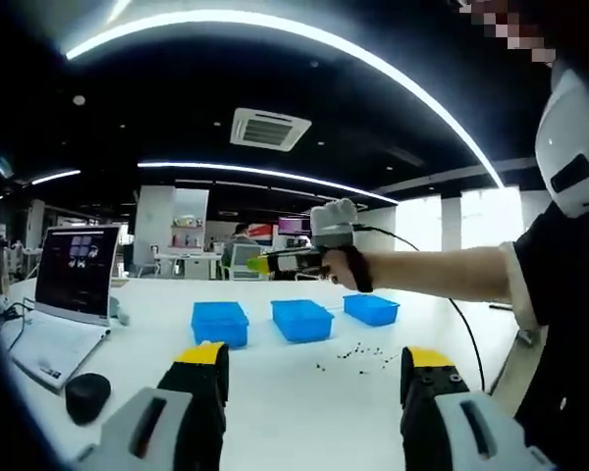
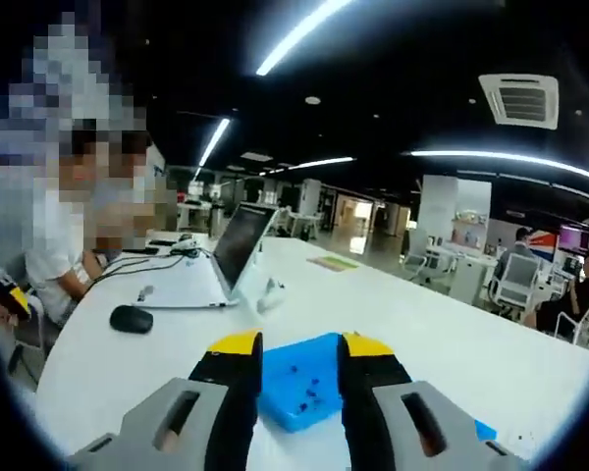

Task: Pick up the resistors one by one and place each resistor into its matching bin, sorting the parts by color and model until every resistor is separated into the correct bin for its type

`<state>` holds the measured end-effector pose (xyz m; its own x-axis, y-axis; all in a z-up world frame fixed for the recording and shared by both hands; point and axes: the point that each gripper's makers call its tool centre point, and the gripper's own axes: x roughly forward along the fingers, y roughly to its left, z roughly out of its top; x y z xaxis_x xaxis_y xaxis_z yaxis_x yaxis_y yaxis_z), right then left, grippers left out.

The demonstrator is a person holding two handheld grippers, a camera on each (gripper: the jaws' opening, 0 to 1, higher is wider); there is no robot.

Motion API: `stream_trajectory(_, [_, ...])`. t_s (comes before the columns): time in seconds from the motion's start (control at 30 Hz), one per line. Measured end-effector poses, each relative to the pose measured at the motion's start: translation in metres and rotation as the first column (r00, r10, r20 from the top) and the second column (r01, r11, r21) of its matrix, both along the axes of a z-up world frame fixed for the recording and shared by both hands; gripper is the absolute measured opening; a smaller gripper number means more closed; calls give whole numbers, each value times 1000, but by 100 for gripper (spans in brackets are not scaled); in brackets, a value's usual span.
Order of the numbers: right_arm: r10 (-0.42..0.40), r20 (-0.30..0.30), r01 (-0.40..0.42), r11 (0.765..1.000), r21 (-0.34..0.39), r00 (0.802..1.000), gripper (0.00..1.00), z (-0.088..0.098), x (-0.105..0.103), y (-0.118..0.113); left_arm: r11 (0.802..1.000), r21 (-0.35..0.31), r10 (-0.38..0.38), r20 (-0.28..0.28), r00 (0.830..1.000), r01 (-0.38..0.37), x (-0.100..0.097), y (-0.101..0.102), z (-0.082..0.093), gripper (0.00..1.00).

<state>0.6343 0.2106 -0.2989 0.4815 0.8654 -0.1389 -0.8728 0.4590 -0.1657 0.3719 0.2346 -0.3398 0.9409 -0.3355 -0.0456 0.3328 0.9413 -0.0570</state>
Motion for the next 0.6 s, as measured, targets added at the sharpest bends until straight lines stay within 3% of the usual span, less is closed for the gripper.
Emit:
stream_trajectory(0.2, [-22, -3, 22, 997, 74, 1000, 34, 3, -49, -76, 999, -2, -36, 4, 999, 36, 9, -14, 0, 72])
stream_trajectory(0.4, [-99, -28, 102, 986, 132, 995, 34, -4, -98, -159, 996, -6, -88, -11, 996, 88, 17, -31, -6, 72])
stream_trajectory(0.6, [-205, -59, 212, 963, 165, 977, 34, -20, -146, -231, 993, -4, -116, -14, 993, 116, 22, -39, -5, 72])
